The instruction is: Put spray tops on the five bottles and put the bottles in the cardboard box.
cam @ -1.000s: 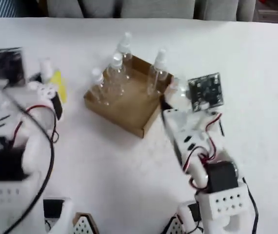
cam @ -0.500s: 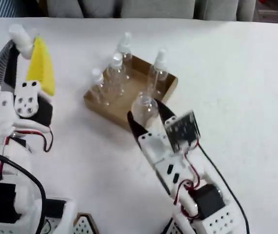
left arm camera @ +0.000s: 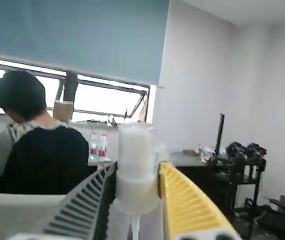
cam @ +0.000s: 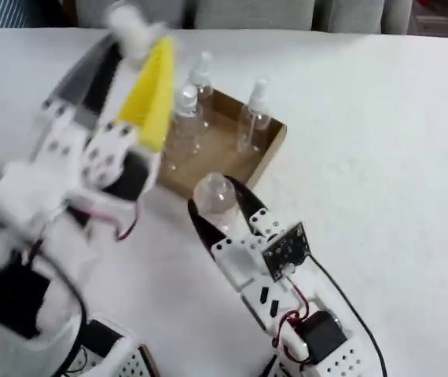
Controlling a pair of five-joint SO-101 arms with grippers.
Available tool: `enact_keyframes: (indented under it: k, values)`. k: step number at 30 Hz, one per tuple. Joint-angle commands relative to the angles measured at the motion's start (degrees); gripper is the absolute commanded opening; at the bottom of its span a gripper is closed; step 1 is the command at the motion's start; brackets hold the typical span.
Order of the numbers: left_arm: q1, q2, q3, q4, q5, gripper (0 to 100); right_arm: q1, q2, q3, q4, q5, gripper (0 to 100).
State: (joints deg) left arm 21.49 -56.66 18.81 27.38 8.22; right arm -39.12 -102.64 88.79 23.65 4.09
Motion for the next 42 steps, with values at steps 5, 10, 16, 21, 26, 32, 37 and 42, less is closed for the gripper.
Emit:
enact_keyframes:
  k: [5, 10, 16, 21, 26, 32, 37, 42]
  values:
    - [2.9, 11.5, -14.9, 10.8, 9.7, 2, 0.6, -0.7, -0.4, -1.1, 0.0, 1.6]
    - [3.0, 11.5, -13.1, 13.4, 9.4, 2, 2.9, -0.6, -0.3, -1.0, -0.1, 1.6]
    - [5.1, 11.5, -12.7, 17.6, 9.2, 2, 2.9, -0.6, -0.3, -0.9, -0.1, 1.6]
    - [7.0, 11.4, -12.7, 20.7, 9.5, 2, 2.9, -0.6, 0.8, -1.4, -0.1, 1.6]
    - [6.9, 11.4, -11.8, 21.8, 9.6, 2, 2.9, -0.6, 0.8, -1.4, -0.1, 1.6]
    - [6.0, 11.4, -8.6, 22.4, 9.2, 2, 2.9, -0.6, 0.8, -1.4, -0.1, 1.6]
    - [5.7, 11.4, -7.3, 22.4, 9.5, 2, 2.9, -0.6, 0.8, -1.3, -0.1, 1.6]
    - [5.7, 11.4, -7.8, 20.1, 9.6, 2, 2.9, -0.6, 0.8, -1.2, -0.1, 1.6]
